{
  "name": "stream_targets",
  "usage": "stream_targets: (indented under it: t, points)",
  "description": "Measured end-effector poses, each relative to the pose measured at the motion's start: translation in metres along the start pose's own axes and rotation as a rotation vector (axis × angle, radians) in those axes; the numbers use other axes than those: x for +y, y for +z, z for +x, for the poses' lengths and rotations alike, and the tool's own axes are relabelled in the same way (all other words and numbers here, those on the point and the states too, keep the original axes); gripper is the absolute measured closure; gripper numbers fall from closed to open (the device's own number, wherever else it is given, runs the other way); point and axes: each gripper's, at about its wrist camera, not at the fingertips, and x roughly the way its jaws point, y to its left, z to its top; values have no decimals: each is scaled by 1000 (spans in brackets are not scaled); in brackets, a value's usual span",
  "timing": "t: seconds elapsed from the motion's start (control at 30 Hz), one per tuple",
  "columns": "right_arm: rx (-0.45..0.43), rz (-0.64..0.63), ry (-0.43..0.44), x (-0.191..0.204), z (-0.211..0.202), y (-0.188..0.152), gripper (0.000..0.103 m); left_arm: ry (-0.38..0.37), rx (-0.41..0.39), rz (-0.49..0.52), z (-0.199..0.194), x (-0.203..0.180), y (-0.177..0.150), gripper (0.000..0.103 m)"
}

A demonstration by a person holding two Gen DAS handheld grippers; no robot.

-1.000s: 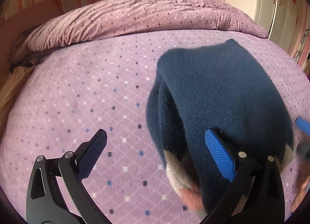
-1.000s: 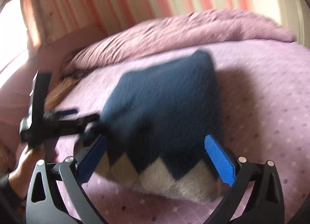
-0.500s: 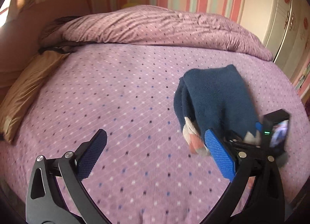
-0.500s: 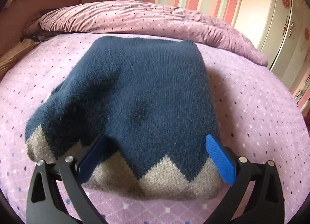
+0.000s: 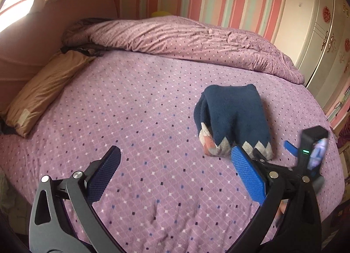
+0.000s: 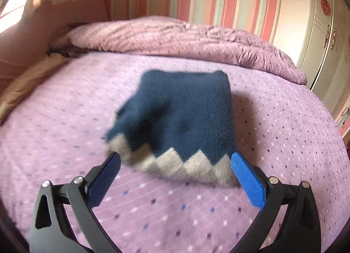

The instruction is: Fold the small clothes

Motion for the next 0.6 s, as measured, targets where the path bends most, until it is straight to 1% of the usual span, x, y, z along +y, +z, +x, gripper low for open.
stream_targets:
  t: [0.07,0.13,0.17,0.2,0.27,0.3,0.33,0.37,0.4,0.47,0.53,0.6]
  points:
    - [-27,28,17,-4,-32,-1,2,44,-33,19,-13,-5,-6,3]
    - [-37,70,21,-8,-61,-5,2,43,-42,31,-20,-9,-11,3]
    - [-41,95,24,-12,-73,-7,2,26,-43,29,-24,-9,-15,3]
    - [-48,117,26,-15,-83,-8,2,-16,-43,17,-28,-9,-21,3]
    - [-47,161,23,-21,-106,-15,2,-66,-34,-2,-34,-9,-29,3]
    - [-35,180,13,-23,-117,-20,2,-87,-23,-9,-37,-9,-35,3]
    - [-24,182,4,-25,-123,-22,2,-83,-16,-3,-40,-11,-38,3]
    - [-21,175,3,-24,-130,-25,2,-67,-9,14,-42,-13,-42,3]
    - [-26,161,2,-23,-139,-27,2,-28,-9,43,-46,-16,-47,3]
    - [-51,117,-40,-18,-158,-34,2,16,-31,75,-54,-20,-53,3]
    - [-52,99,-76,-16,-168,-39,2,58,-45,83,-61,-21,-58,3]
    - [-49,108,-94,-19,-177,-43,2,127,-51,91,-65,-23,-60,3]
